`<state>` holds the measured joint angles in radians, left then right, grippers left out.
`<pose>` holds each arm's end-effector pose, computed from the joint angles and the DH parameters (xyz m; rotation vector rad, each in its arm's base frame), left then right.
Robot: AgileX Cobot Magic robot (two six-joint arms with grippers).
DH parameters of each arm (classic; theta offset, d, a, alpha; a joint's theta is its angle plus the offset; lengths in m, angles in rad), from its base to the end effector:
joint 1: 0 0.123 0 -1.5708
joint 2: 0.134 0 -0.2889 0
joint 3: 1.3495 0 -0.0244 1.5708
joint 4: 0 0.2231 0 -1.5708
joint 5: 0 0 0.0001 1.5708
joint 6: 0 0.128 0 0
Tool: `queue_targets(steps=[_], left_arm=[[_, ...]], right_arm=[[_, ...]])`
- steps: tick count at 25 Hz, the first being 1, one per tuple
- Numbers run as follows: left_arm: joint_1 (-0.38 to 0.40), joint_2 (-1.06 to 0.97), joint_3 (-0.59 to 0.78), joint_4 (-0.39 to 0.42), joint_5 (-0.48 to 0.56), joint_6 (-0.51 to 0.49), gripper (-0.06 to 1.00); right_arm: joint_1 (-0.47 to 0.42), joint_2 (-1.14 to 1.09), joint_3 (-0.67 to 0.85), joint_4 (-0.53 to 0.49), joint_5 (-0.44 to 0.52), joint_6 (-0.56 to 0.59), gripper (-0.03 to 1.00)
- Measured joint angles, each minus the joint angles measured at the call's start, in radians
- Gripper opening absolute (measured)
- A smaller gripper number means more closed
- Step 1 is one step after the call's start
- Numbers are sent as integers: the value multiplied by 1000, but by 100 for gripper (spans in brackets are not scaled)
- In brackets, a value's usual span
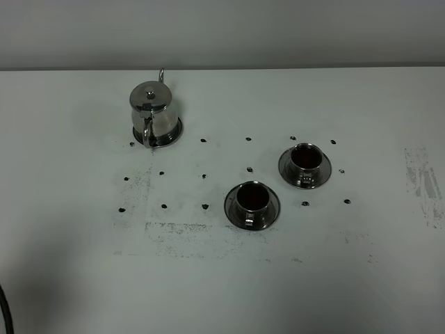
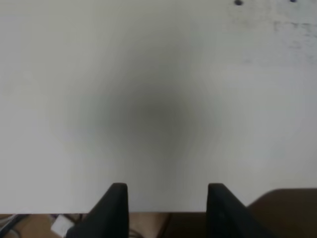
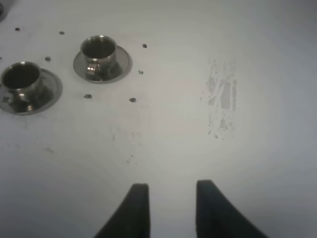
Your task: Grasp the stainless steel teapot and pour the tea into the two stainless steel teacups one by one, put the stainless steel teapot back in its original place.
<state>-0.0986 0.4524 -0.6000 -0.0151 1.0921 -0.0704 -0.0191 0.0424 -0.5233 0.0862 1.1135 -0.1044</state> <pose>0.0539 -0.0071 0.2617 0.0319 2.4299 -0.0958 -0.0002 0.0099 0.2482 -0.0959 2.1108 0.0308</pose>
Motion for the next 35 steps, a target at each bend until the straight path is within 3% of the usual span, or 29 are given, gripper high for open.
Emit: queue_targets(steps=[7, 15, 35], left_arm=[[10, -227, 133, 15, -33, 0, 36], [10, -380, 146, 15, -36, 0, 36], [16, -458, 147, 15, -36, 4, 36]], right_arm=[[0, 0, 0, 0, 0, 0, 23], [0, 0, 0, 0, 0, 0, 23], [0, 0, 0, 0, 0, 0, 23]])
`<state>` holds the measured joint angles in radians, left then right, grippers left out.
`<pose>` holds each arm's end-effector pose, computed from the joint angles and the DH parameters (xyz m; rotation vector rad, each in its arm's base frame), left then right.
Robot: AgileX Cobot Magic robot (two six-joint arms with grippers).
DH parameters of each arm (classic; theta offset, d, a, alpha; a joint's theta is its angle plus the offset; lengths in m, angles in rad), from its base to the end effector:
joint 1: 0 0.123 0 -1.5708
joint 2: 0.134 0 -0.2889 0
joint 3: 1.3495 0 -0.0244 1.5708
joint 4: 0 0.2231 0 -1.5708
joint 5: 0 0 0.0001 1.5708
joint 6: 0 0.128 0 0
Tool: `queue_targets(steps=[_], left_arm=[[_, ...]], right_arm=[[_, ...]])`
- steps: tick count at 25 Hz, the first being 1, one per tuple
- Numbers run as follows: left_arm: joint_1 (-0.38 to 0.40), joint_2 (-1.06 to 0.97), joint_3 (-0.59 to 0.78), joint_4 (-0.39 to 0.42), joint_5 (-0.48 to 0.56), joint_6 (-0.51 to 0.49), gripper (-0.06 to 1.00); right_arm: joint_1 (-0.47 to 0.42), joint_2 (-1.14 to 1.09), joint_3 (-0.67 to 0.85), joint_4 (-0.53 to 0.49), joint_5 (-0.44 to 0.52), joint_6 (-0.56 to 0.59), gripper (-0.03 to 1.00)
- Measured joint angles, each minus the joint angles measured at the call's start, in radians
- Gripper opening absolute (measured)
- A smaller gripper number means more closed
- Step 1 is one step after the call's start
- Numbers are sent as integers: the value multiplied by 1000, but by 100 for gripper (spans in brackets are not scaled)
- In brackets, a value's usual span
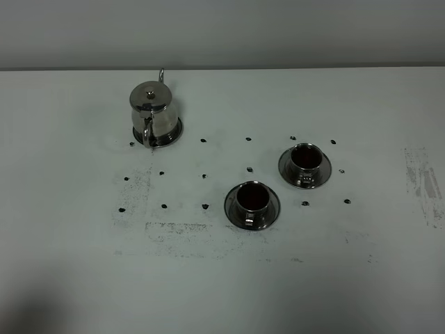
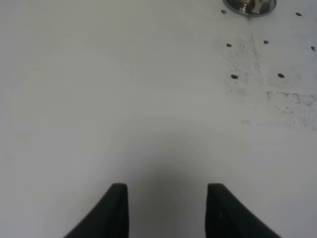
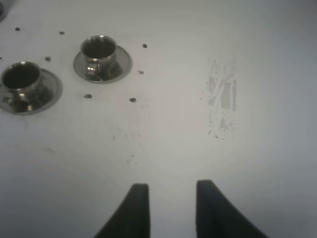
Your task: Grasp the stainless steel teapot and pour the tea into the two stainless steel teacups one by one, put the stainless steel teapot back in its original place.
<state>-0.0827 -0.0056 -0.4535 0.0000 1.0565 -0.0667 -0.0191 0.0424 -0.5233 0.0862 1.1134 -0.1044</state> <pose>0.0031 -0.0003 0.2342 0.0167 2.0821 -0.0911 -0.0002 0.0099 0.2482 -0.0959 2.1107 0.0308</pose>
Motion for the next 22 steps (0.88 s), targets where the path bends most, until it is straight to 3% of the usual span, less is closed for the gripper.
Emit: queue_targets(steps=[22], left_arm=[[0, 0, 0, 0, 0, 0, 36]], right_arm=[[0, 0, 0, 0, 0, 0, 23]])
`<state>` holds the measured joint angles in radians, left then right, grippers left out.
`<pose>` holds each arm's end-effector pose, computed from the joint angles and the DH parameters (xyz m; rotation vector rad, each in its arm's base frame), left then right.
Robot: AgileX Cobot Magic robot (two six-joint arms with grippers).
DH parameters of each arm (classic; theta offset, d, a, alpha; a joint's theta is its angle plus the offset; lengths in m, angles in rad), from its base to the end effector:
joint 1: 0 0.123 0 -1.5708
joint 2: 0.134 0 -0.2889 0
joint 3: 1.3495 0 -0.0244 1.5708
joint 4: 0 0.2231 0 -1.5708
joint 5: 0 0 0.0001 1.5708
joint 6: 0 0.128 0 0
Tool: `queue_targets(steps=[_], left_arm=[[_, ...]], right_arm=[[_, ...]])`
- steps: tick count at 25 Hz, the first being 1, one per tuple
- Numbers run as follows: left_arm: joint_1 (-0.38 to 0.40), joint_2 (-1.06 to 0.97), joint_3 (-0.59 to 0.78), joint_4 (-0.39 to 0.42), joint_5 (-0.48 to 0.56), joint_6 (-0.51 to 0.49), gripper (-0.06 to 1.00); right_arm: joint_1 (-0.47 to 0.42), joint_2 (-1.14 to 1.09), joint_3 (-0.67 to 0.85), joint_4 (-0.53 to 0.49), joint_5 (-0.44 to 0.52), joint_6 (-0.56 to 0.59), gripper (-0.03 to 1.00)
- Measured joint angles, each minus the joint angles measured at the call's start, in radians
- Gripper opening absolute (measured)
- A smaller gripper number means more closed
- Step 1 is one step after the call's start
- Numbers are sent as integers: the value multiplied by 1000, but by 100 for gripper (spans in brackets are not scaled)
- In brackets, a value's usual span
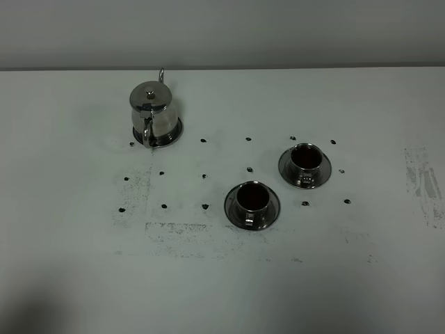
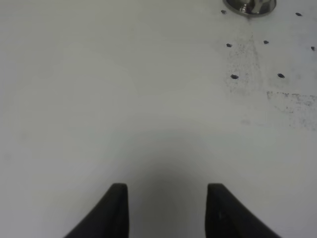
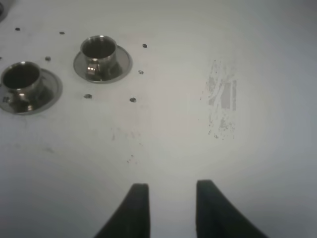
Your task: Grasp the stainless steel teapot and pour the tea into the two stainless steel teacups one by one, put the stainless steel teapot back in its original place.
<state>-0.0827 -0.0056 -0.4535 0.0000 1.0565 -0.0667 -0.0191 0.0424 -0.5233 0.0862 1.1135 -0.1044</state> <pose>0.0031 -0.0003 0.2342 0.0167 2.0821 -0.0911 -0.0002 0.0099 0.2482 -0.0959 2.1108 0.0308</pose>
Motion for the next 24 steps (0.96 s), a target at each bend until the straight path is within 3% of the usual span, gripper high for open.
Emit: queue_targets(steps=[24], left_arm=[[0, 0, 0, 0, 0, 0, 36]], right_arm=[[0, 0, 0, 0, 0, 0, 23]])
